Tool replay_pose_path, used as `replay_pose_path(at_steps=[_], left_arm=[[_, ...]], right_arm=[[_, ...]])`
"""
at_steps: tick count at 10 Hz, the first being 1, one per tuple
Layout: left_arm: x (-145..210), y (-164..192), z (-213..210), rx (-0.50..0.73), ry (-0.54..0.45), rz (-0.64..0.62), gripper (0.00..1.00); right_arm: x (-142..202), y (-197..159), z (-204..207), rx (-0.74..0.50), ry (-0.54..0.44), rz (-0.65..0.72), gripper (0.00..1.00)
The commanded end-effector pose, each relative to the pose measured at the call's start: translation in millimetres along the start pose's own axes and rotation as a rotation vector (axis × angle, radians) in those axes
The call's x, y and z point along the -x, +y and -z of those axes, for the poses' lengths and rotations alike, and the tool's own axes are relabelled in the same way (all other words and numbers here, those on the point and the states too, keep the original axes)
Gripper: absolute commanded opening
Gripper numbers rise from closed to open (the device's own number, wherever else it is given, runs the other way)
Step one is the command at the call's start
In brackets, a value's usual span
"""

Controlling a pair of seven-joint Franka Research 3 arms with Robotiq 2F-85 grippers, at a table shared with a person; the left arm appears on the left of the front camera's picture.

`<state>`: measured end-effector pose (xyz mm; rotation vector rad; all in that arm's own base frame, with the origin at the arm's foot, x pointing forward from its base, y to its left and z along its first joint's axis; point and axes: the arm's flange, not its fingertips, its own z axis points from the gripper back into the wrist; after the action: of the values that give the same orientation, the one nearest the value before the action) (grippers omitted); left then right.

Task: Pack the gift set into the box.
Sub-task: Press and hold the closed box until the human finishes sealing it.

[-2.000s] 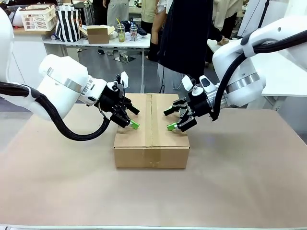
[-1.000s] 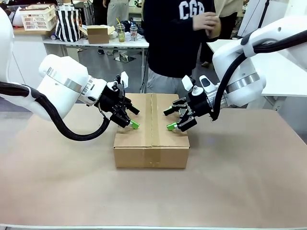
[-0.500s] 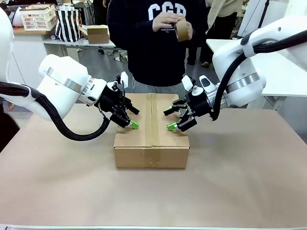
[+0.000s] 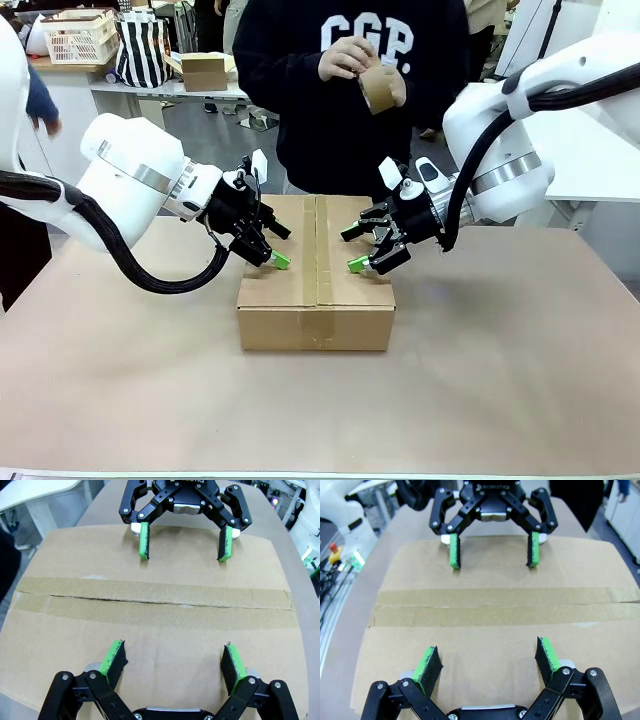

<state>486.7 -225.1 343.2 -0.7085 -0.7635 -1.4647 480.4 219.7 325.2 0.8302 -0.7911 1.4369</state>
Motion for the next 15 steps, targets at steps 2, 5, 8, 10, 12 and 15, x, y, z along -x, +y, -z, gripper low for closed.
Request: replay_pose_path(at_steps=[2,5,8,10,12,15], left_arm=[[3.1,-1.2,1.0,0.003,-0.001,-0.002,1.0],[3.1,-1.2,1.0,0.003,-0.001,-0.002,1.0],[3.1,-1.2,1.0,0.003,-0.001,-0.002,1.0],[3.1,-1.2,1.0,0.003,-0.001,-0.002,1.0],[3.1,-1.2,1.0,0.003,-0.001,-0.002,1.0],[3.1,-1.2,1.0,0.003,-0.001,-0.002,1.0]], right_arm=[[1.7,0.4,0.9,-0.002,0.0,-0.014,1.0],[1.7,0.4,0.9,-0.002,0.0,-0.014,1.0],[1.7,0.4,0.9,-0.002,0.0,-0.014,1.0],[1.7,0.4,0.9,-0.002,0.0,-0.014,1.0],[1.7,0.4,0.9,-0.002,0.0,-0.014,1.0],[1.7,0.4,0.9,-0.002,0.0,-0.014,1.0]])
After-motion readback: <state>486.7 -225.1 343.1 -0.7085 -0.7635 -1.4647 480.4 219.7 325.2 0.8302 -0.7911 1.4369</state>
